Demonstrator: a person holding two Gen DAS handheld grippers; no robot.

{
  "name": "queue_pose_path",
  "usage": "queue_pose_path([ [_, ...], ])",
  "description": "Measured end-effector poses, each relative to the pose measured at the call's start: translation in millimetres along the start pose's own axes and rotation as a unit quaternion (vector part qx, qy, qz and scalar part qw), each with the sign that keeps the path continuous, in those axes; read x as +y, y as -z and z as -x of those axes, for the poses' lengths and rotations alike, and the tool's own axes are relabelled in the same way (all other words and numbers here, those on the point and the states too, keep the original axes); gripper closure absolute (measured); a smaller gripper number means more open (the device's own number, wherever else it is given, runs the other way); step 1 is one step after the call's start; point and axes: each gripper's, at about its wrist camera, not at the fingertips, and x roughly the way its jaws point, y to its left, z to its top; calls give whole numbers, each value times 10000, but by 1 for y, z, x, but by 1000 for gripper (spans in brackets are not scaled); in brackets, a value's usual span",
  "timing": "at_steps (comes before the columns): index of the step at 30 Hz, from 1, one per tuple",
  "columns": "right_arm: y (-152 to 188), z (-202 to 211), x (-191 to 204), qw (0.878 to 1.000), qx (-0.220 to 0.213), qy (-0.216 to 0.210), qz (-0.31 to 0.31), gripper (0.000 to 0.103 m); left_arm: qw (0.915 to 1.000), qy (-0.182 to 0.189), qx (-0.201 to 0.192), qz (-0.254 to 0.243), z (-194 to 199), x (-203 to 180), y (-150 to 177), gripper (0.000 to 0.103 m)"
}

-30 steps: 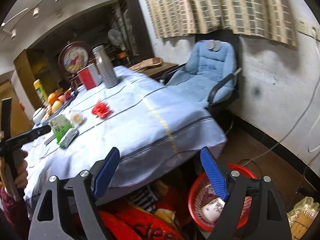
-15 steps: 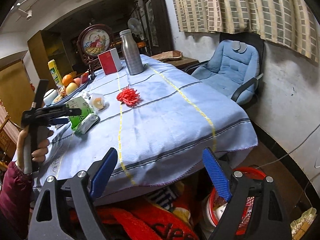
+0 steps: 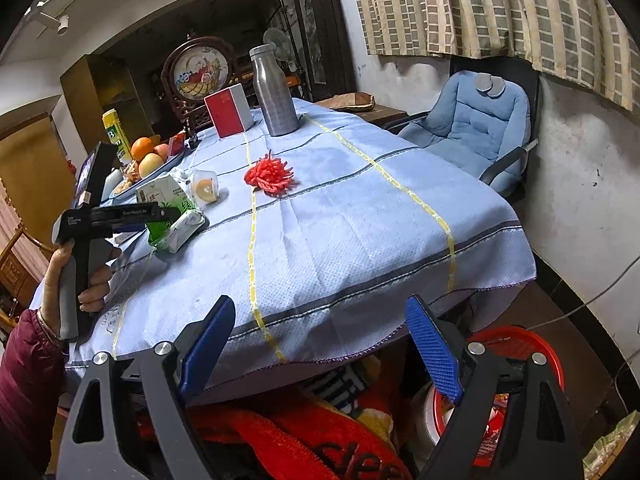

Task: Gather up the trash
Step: 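Grasp the green tea carton with the left tool and lift it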

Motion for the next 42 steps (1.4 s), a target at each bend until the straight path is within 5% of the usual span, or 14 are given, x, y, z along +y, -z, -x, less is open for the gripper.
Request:
queue_pose_path([
  [2,1,-1,3,10000,7,-10,44,18,9995,310,40,-64,1,-2,0,53],
  [4,1,-2,6,10000,11,-15,94,19,9981,597,120,-92,2,-3,0,73],
  [10,-10,-3,13,9997,6,-222,109,20,9950,944,-321,60,44,19,13,76],
  [15,-27,-18,28,9974,111,-706,14,20,9963,837,-180,120,51,51,29,77],
  [18,-29,-21,43,9967,71,-794,143,20,9939,1055,-221,214,52,53,28,70],
  [20,-29,-19,50,9967,32,-760,266,20,9932,1137,-241,116,54,40,25,37],
  [23,-28,-13,52,9974,-65,-615,382,20,9944,950,-465,-33,62,19,23,8],
  [26,-28,-11,44,9974,-51,-655,287,20,9946,808,-573,-300,65,-5,16,7],
  [29,-27,-10,37,9975,-47,-689,174,20,9966,290,-449,-620,51,-27,6,7],
  [34,-25,-10,30,9976,-33,-688,124,20,9960,-271,-156,-842,20,-26,-9,7],
  [42,-40,-32,46,9956,153,-894,225,20,9968,396,387,-572,-8,17,1,6],
])
